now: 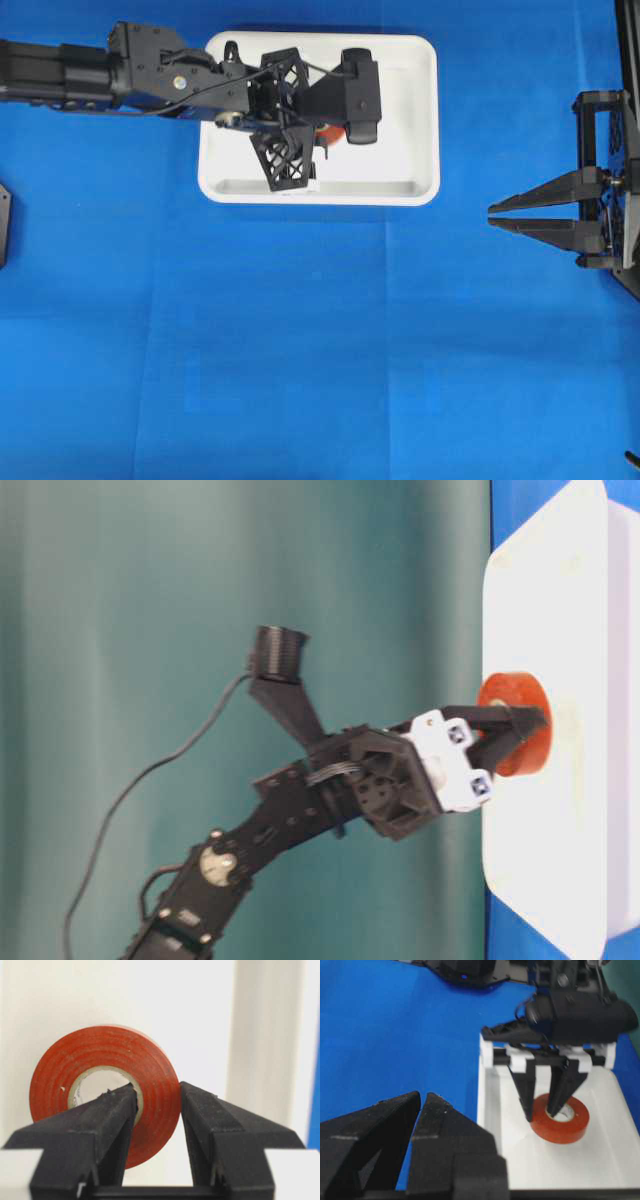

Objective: Place one roll of tape in the white case with the left arm.
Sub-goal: 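Lift the tape roll and carry it up into the white case, then lower the tape into the case, open the left gripper, lift away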

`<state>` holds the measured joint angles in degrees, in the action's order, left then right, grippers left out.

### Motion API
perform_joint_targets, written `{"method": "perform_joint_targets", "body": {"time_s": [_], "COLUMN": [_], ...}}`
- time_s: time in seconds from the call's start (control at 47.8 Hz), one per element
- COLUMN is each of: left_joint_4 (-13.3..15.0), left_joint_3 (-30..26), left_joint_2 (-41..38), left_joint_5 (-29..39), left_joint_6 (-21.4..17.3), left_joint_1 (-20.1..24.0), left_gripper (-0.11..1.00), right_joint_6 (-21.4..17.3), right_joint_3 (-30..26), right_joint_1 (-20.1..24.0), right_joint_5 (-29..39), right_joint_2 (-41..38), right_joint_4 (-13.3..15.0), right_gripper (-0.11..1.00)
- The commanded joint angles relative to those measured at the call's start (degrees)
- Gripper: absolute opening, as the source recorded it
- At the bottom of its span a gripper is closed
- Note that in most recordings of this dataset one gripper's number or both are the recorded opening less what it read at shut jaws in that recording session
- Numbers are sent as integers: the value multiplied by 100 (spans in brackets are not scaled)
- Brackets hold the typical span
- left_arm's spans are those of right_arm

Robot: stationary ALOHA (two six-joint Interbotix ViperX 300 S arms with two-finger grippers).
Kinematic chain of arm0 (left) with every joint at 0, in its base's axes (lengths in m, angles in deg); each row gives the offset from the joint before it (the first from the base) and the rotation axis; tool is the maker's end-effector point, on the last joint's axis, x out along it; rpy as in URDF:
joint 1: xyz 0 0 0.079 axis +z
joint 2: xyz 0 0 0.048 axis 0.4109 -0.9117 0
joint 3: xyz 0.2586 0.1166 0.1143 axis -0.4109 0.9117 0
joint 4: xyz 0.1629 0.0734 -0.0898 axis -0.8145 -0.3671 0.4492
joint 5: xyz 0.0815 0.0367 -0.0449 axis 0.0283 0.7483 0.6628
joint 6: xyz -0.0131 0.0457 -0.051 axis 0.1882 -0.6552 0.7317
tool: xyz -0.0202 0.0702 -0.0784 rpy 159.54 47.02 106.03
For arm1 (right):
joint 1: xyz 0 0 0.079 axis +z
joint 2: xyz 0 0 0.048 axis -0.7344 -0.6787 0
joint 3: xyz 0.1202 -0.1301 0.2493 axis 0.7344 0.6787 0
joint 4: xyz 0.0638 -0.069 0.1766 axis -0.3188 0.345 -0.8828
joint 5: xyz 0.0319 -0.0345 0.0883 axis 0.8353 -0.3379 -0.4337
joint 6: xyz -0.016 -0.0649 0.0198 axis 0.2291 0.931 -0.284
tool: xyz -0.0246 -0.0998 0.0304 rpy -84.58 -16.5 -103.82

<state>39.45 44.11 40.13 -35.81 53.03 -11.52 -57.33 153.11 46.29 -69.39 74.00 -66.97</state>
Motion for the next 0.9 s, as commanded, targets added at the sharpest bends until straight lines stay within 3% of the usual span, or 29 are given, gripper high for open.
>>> {"method": "perform_joint_targets", "body": {"time_s": [0.0, 0.063, 0.167, 0.23, 0.398, 0.607, 0.879], "left_joint_4": [9, 9, 9, 9, 26, 97, 105], "left_joint_3": [-44, -18, 62, 114, 220, 290, 1055], "left_joint_2": [0, -88, -132, -132, 26, 888, 2364], "left_joint_5": [-114, -281, -527, -589, -413, 35, -439], "left_joint_6": [9, 9, 9, 18, 44, 53, 70], "left_joint_1": [53, 79, 88, 88, 88, -26, -571], "left_gripper": [25, 27, 50, 56, 58, 61, 61], "right_joint_6": [0, 0, 0, 0, 0, 0, -9], "right_joint_3": [-70, -62, -62, -62, -70, -79, -79], "right_joint_1": [0, -9, -9, -9, -9, -9, -9], "right_joint_5": [-18, -18, 9, 26, 35, 44, 44], "right_joint_2": [-18, -26, -53, -53, -53, -35, -35], "right_joint_4": [0, 0, 9, 0, 0, 0, 0], "right_gripper": [-11, -11, -11, -11, -11, -11, -11]}}
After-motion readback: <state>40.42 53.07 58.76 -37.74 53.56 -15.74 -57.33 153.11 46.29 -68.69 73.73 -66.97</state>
